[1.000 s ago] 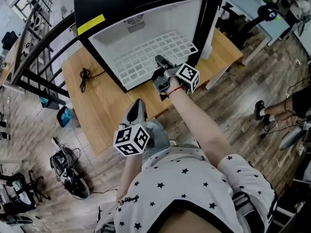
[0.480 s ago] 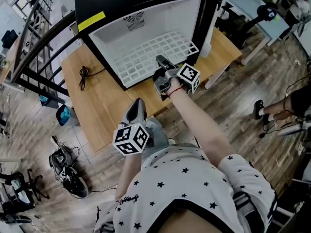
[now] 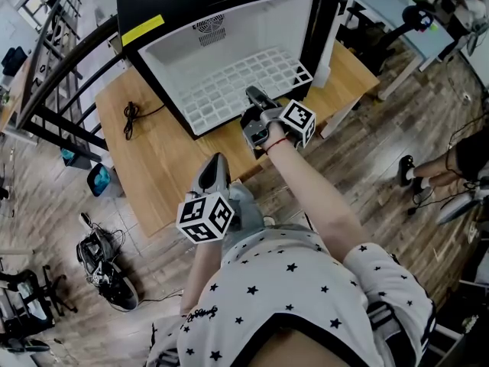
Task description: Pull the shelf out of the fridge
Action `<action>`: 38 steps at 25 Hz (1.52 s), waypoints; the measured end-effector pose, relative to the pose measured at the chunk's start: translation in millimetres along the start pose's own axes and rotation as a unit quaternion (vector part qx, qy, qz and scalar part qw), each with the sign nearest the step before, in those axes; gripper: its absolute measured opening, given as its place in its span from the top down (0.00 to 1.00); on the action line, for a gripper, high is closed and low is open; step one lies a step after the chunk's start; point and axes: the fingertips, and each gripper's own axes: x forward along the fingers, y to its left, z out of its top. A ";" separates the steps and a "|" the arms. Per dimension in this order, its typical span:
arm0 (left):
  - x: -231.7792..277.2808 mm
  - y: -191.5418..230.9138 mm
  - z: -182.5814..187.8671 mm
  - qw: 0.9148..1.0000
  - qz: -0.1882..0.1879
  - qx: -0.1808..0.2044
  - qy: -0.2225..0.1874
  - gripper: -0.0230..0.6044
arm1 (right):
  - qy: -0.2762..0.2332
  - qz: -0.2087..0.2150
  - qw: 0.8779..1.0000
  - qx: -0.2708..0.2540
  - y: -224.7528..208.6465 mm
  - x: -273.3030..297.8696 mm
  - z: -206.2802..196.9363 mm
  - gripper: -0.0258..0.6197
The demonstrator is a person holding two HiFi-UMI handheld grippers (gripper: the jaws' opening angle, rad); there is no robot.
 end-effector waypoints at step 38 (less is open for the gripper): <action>-7.5 -8.3 -10.8 1.000 -0.002 -0.008 -0.003 0.95 | 0.007 -0.001 1.000 -0.014 1.2 -42.3 -6.5 0.90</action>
